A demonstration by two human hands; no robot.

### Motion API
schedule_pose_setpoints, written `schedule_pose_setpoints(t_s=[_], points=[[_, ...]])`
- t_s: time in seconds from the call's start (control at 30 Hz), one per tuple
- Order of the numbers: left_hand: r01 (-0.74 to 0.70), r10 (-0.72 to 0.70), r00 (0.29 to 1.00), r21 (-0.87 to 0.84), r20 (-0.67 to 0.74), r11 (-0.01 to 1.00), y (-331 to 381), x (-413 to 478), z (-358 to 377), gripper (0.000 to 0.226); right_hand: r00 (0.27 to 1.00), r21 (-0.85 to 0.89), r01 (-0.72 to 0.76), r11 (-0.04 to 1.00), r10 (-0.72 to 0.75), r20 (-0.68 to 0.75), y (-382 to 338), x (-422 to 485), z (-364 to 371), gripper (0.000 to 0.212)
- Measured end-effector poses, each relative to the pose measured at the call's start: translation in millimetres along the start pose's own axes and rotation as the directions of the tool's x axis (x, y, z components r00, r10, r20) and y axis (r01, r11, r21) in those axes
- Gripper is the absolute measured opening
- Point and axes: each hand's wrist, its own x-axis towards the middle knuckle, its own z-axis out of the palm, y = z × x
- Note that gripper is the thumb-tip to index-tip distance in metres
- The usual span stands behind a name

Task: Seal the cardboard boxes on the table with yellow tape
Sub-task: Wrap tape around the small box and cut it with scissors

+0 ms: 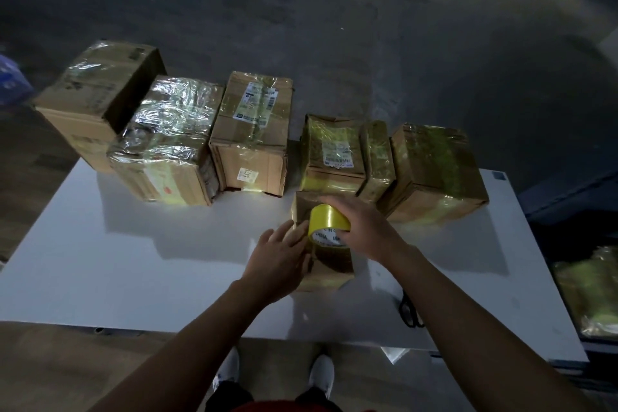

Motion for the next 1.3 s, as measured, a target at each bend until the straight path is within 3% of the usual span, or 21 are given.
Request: schedule_pose_setpoints(t_s=[0.1,0.23,0.33,0.47,0.57,0.67,0.83,1.1,1.3], points=[[0.006,-0.01,0.999,0.086,0.035,0.996,-2.2,0.3,-3.4,0.049,0.999,0.093,-0.016,0.996,0.012,0.047,-3.9,0.3,-10.7,0.072],[-0.005,-0.005,0.995,0.105,0.101,0.994,-5.0,3.3,-9.1,0.056,0.997,-0.062,-0.02,0.998,0.025,0.079,8.2,-6.0,-39.2,0.059],[-0.05,0.036,0.993,0.129,0.111,0.99,10.4,10.5,-12.1,0.055,0.994,-0.074,-0.046,0.996,0.053,0.092,9.4,-9.1,-33.8,0.057],[-0.089,0.087,0.994,0.02,0.072,0.996,26.1,13.3,2.2,0.057,0.997,-0.071,-0.038,0.997,0.043,0.066,5.6,-7.6,-19.4,0.056],[-0.022,0.015,0.995,0.068,0.098,0.997,30.0,13.9,10.2,0.064,0.998,0.035,-0.056,0.998,0.056,0.017,11.6,-11.2,-20.5,0.058],[0.066,-0.078,0.986,0.089,0.145,0.994,42.1,20.5,6.8,0.07,0.987,0.182,-0.15,0.972,0.157,-0.025,23.1,-15.6,-15.9,0.054],[0.052,-0.081,0.977,0.148,0.199,0.988,43.8,22.4,6.5,0.07,0.967,0.253,-0.239,0.938,0.253,-0.025,34.7,-24.4,-8.4,0.055],[0.077,-0.111,0.973,0.167,0.202,0.983,44.8,23.4,7.5,0.079,0.982,0.037,-0.178,0.983,0.18,-0.055,46.5,-34.0,-29.2,0.054],[0.089,-0.123,0.976,0.191,0.178,0.978,48.4,30.4,6.0,0.077,0.996,-0.16,-0.075,0.984,0.067,-0.055,64.0,-32.5,-30.5,0.038]])
